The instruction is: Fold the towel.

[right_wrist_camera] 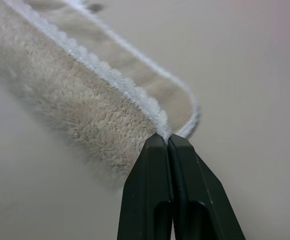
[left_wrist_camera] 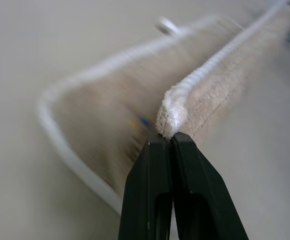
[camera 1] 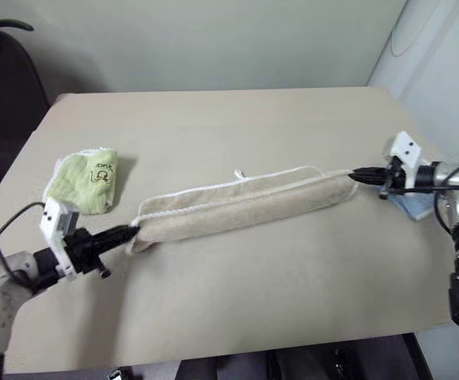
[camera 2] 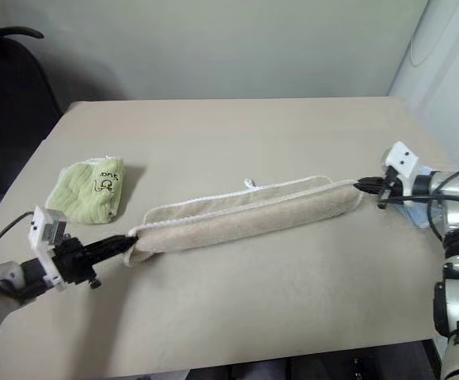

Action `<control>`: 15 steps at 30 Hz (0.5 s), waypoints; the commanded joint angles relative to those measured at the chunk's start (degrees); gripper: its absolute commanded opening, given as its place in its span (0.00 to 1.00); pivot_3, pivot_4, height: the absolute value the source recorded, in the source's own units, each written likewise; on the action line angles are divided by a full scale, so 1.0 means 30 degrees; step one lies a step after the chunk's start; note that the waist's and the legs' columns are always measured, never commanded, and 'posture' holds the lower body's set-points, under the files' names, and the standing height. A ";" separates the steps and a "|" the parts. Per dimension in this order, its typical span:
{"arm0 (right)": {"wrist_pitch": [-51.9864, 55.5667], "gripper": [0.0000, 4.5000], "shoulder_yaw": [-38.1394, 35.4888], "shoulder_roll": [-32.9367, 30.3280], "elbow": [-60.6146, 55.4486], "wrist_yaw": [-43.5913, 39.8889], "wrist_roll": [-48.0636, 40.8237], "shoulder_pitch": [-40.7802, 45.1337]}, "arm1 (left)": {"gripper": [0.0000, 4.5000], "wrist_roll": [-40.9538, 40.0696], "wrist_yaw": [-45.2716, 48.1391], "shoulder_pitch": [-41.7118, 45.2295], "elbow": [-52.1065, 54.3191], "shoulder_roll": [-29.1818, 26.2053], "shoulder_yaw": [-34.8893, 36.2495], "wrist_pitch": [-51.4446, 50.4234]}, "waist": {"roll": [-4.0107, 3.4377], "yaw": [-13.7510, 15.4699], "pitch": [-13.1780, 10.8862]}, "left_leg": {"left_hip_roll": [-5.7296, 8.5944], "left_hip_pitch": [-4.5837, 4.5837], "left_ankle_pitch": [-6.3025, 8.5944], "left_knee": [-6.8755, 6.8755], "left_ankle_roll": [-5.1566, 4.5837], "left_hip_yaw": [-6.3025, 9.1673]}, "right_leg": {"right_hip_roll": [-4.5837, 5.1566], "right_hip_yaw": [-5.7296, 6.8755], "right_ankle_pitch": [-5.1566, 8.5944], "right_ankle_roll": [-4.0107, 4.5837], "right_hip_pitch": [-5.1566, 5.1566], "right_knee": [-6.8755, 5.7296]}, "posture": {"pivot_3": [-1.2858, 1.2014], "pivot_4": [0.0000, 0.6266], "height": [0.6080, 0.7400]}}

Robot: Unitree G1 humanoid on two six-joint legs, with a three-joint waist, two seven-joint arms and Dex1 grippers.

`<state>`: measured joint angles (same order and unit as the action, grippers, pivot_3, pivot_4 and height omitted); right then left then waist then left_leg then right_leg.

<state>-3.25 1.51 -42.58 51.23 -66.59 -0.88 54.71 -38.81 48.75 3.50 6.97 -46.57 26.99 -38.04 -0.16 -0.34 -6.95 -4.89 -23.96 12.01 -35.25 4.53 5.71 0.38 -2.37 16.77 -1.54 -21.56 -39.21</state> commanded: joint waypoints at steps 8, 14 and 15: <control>-0.1462 0.00 0.1401 0.2368 0.5211 0.6230 0.2978 0.3350 | 0.00 0.4267 -0.1433 0.5227 -0.6056 0.0114 -0.3119 0.3443 | -0.0005 0.0086 0.0005 | 0.0020 -0.0079 -0.0022 0.0017 0.0084 0.0000 | 0.0019 0.0000 0.0000 0.0000 -0.0055 0.0067 | 0.52 0.24 1.00; -0.2133 0.00 0.1708 0.3362 0.6736 0.8063 0.3743 0.3426 | 0.00 0.6750 -0.0432 0.6325 -0.8758 -0.0042 -0.5723 0.5504 | -0.0004 0.0021 0.0005 | 0.0011 -0.0121 -0.0007 0.0022 0.0060 -0.0014 | 0.0024 -0.0019 0.0000 0.0000 -0.0131 0.0051 | 0.52 0.24 1.00; -0.2159 0.00 0.1638 0.3453 0.6886 0.8318 0.3739 0.3440 | 0.00 0.6897 -0.0371 0.6486 -0.9100 0.0025 -0.5878 0.5669 | -0.0004 0.0020 0.0005 | 0.0009 -0.0150 -0.0010 0.0020 0.0064 -0.0018 | 0.0022 -0.0024 0.0000 0.0000 -0.0166 0.0045 | 0.52 0.24 1.00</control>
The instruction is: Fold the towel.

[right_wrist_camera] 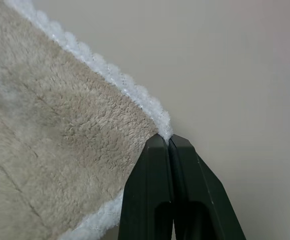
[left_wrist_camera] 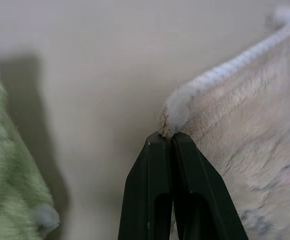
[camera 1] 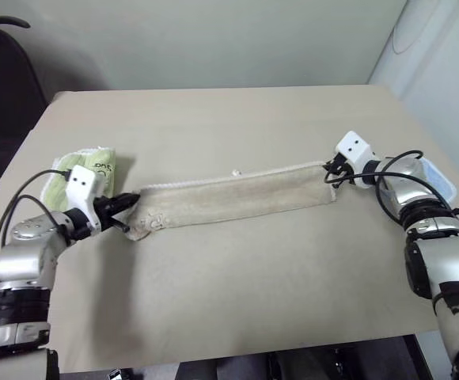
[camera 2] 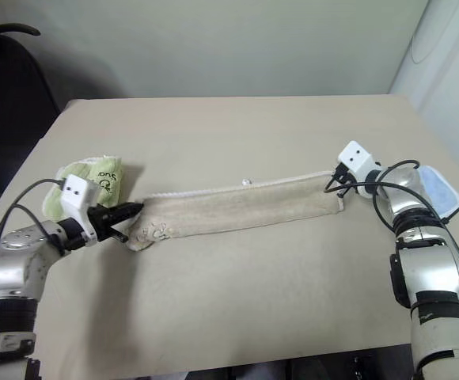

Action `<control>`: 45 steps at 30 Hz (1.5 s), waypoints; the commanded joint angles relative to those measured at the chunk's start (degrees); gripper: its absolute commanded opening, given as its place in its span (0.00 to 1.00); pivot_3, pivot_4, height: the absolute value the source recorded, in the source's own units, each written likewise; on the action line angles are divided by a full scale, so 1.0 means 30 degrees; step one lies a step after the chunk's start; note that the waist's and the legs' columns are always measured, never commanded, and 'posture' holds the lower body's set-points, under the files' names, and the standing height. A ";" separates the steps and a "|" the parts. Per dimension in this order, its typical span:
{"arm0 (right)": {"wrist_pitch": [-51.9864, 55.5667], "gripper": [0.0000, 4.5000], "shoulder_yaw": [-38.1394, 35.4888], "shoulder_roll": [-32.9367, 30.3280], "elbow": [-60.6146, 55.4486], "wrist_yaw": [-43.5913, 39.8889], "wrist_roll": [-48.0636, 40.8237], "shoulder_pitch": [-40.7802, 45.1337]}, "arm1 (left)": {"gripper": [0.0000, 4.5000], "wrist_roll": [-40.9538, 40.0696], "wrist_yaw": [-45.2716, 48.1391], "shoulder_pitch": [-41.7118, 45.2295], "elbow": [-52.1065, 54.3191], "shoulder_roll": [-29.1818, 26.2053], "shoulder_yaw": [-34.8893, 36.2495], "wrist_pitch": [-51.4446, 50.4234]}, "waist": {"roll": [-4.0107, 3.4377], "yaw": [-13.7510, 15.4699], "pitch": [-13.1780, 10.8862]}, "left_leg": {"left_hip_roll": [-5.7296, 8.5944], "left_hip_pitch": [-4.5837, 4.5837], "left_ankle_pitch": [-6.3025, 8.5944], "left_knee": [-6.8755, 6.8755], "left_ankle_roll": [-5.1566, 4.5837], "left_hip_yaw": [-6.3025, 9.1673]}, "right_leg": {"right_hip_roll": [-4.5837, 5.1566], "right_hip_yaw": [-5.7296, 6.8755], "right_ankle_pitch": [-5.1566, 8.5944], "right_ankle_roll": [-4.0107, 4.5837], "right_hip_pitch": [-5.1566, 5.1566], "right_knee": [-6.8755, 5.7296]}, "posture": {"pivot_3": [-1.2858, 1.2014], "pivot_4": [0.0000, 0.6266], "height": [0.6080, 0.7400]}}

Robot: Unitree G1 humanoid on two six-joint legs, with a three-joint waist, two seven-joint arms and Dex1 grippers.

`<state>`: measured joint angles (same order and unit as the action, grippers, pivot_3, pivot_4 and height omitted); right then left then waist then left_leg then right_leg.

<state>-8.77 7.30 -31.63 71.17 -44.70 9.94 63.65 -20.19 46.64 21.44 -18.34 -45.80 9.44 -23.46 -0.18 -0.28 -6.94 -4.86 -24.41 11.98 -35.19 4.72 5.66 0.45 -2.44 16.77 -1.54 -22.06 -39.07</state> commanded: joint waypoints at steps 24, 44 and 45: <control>1.1326 0.98 -0.7341 -0.1844 -0.7420 -0.1180 -0.8221 -0.2977 | 1.00 -0.2757 -0.5232 -0.0715 0.5436 0.3496 0.5959 0.1196 | 0.0043 0.0020 0.0024 | -0.0003 -0.0036 -0.0062 -0.0009 0.0108 -0.0169 | -0.0031 -0.0154 -0.0002 -0.0004 -0.0085 -0.0032 | 0.52 0.24 1.00; 2.8410 0.98 -1.3734 0.2883 -1.9685 0.6744 -1.5872 -0.8998 | 1.00 -0.4676 -0.2385 -0.1946 1.0169 0.4527 0.1542 -0.0879 | 0.0042 -0.0091 0.0023 | 0.0048 0.0115 0.0140 -0.0303 -0.0193 -0.0078 | -0.0304 -0.0327 -0.0005 -0.0038 0.0040 -0.0103 | 0.52 0.24 1.00; 2.8213 0.98 -1.3635 0.3168 -1.9264 0.6959 -1.5757 -0.8855 | 1.00 -0.4672 -0.2385 -0.1922 1.0162 0.4557 0.1486 -0.0866 | 0.0043 -0.0089 0.0023 | 0.0046 0.0116 0.0142 -0.0308 -0.0195 -0.0068 | -0.0349 -0.0331 -0.0006 -0.0038 0.0042 -0.0102 | 0.52 0.24 1.00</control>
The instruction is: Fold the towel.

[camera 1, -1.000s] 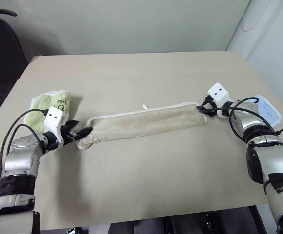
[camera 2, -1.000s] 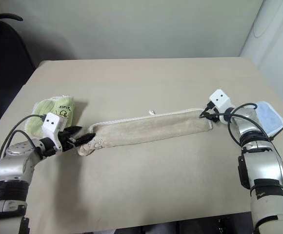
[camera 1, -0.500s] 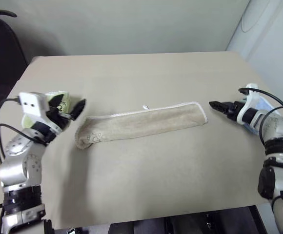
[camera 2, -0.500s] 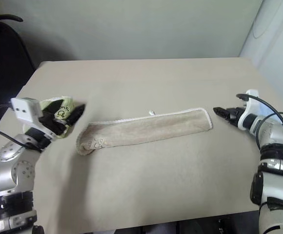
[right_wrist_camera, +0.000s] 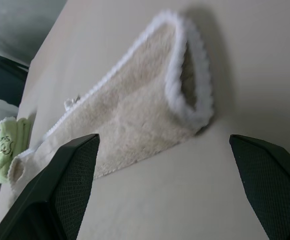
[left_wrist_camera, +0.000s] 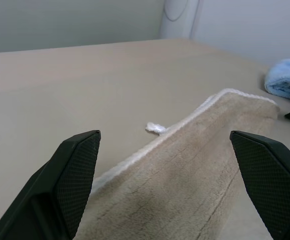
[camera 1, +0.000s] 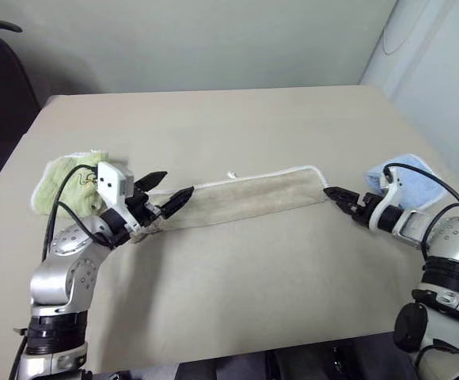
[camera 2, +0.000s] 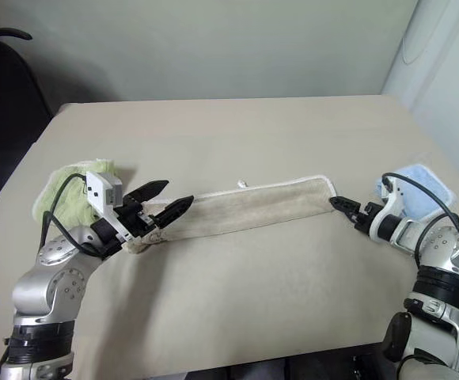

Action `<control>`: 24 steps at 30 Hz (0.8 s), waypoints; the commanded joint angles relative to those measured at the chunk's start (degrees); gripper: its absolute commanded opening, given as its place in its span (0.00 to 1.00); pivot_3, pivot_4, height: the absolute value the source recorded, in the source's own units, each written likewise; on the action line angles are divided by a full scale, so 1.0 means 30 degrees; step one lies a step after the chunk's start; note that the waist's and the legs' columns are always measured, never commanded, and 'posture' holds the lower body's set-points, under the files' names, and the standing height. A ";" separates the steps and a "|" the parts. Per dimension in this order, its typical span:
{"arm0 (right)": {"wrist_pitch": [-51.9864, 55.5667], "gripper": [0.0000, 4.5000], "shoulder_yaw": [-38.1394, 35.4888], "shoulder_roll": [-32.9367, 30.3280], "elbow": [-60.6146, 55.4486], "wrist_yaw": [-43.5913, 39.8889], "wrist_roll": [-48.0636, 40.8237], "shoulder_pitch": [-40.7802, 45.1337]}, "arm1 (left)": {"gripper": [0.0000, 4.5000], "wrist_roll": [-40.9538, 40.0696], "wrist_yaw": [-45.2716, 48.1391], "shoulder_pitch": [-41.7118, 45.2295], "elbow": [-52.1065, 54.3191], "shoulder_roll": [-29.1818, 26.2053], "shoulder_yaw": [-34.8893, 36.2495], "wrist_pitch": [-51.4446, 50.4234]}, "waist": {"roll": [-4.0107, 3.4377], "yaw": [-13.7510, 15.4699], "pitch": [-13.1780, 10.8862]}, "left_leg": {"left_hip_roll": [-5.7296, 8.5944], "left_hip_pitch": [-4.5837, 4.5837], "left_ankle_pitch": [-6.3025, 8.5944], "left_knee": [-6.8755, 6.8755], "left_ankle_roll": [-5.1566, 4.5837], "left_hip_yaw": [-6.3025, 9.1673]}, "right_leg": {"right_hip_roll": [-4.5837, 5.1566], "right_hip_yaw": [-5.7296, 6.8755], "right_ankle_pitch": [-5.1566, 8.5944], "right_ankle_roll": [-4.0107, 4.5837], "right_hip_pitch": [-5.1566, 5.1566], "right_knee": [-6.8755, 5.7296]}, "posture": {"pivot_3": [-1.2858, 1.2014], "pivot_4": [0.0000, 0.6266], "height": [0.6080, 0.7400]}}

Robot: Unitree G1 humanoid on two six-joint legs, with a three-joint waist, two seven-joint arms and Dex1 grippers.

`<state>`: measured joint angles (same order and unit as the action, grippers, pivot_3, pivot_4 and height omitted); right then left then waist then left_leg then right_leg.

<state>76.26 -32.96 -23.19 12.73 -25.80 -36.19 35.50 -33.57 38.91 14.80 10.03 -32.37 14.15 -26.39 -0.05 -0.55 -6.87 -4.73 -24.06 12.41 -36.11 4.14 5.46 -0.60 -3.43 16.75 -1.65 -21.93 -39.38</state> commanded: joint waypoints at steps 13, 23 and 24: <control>-0.6160 0.98 0.0870 0.2510 0.8215 0.1864 0.1099 0.3988 | 1.00 -0.0247 -0.0175 -0.0245 0.1504 0.0547 -0.0152 0.0214 | 0.0247 -0.0330 0.0152 | 0.0020 0.0501 0.0324 0.0015 -0.0515 0.0157 | -0.0173 -0.0421 -0.0022 0.0034 0.0262 0.0011 | 0.52 0.24 1.00; -0.7557 0.44 0.1534 0.1483 0.9788 0.1151 0.1028 0.4602 | 1.00 -0.0144 -0.0447 -0.0634 0.1849 0.0708 -0.0057 0.0418 | 0.0258 -0.0271 0.0159 | -0.0008 0.0540 0.0371 0.0037 -0.0439 0.0153 | -0.0233 -0.0494 -0.0021 0.0037 0.0265 0.0076 | 0.52 0.24 1.00; -0.7491 0.37 0.1471 0.1365 0.9644 0.1174 0.0949 0.4508 | 1.00 -0.0146 -0.0456 -0.0657 0.1847 0.0701 -0.0026 0.0434 | 0.0257 -0.0235 0.0158 | -0.0008 0.0531 0.0370 0.0041 -0.0433 0.0152 | -0.0233 -0.0495 -0.0021 0.0037 0.0258 0.0083 | 0.52 0.24 1.00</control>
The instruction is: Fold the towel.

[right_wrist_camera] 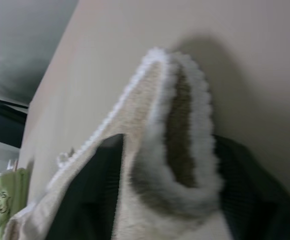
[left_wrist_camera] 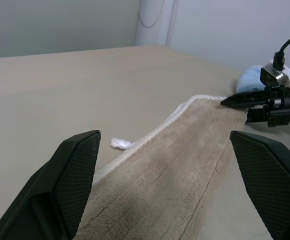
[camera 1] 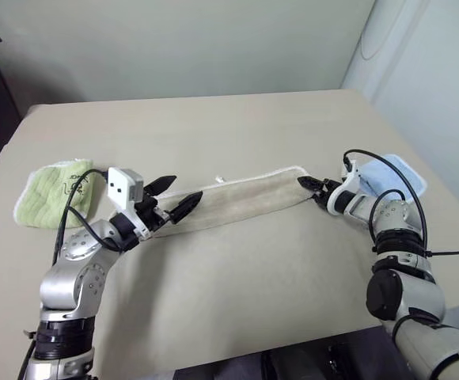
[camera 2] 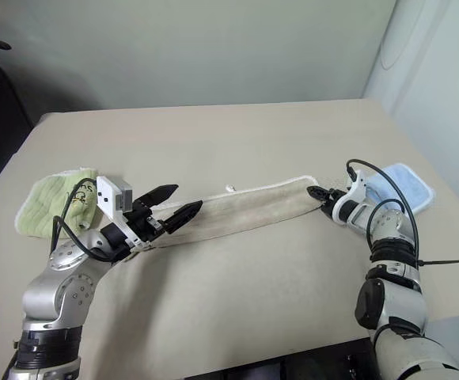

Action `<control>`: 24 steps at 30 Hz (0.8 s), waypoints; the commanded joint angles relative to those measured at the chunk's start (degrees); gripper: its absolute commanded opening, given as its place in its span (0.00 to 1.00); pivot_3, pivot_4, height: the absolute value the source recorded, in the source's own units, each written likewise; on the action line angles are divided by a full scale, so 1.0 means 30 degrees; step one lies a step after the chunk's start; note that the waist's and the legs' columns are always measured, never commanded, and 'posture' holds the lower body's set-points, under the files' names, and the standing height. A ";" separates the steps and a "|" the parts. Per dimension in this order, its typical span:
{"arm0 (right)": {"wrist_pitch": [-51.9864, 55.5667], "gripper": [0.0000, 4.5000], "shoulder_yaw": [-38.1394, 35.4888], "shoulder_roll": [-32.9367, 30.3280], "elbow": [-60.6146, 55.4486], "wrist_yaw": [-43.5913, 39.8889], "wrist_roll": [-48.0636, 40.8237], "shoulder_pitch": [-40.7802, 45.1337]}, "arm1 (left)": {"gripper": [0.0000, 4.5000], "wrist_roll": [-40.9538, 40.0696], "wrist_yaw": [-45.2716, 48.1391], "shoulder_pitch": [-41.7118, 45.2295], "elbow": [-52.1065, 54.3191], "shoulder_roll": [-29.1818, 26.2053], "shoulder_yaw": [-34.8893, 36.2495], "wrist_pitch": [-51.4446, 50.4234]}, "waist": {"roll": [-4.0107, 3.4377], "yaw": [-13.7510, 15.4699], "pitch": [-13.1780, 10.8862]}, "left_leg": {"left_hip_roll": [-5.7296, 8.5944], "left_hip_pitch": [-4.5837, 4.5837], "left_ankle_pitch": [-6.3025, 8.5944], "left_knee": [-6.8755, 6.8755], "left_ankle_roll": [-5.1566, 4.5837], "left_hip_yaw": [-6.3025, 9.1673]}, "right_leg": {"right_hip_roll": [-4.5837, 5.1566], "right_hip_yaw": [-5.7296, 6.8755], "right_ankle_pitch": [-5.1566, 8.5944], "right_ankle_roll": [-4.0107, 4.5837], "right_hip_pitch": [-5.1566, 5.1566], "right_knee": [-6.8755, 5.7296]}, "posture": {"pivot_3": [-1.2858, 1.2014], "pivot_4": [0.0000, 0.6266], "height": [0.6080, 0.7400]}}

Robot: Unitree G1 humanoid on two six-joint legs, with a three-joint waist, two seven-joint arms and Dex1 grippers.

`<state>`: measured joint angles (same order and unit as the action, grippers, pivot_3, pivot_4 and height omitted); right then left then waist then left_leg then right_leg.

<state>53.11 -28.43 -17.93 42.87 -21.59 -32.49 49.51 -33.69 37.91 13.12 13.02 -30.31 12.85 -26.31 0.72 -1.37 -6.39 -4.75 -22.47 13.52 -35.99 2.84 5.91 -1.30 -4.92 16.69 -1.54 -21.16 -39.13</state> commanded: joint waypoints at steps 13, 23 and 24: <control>-0.1300 0.00 0.2775 -0.5362 -0.4000 -0.3056 0.0956 0.0311 | 1.00 -0.0007 -0.0212 0.0003 0.0702 0.0255 -0.0104 0.0300 | -0.0049 0.0712 -0.0031 | 0.0003 -0.0108 0.0058 -0.0026 0.0144 -0.0011 | 0.0017 -0.0010 -0.0021 -0.0044 -0.0054 0.0038 | 0.52 0.24 1.00; -0.5543 0.00 1.1939 -0.6421 -1.1521 -0.8331 0.5401 -0.0471 | 1.00 0.0215 -0.0294 0.0286 0.0517 0.0440 -0.0509 0.0370 | -0.0051 0.0413 -0.0032 | -0.0019 -0.0127 0.0037 -0.0032 0.0186 -0.0042 | -0.0081 -0.0029 -0.0019 -0.0042 -0.0091 0.0049 | 0.52 0.24 1.00; -0.6008 0.00 1.2855 -0.6270 -1.1867 -0.8543 0.6006 -0.0604 | 1.00 0.0239 -0.0320 0.0272 0.0526 0.0484 -0.0535 0.0389 | -0.0050 0.0412 -0.0032 | -0.0025 -0.0128 0.0038 -0.0038 0.0185 -0.0028 | -0.0086 -0.0030 -0.0019 -0.0041 -0.0089 0.0054 | 0.52 0.24 1.00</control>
<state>38.07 6.44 -36.59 10.40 -45.22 -17.53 48.19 -33.21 37.11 13.38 13.50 -28.93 10.85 -26.19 0.57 -0.13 -6.49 -4.83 -22.85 13.64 -36.11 3.39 5.88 -1.56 -5.02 16.63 -1.66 -21.43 -38.96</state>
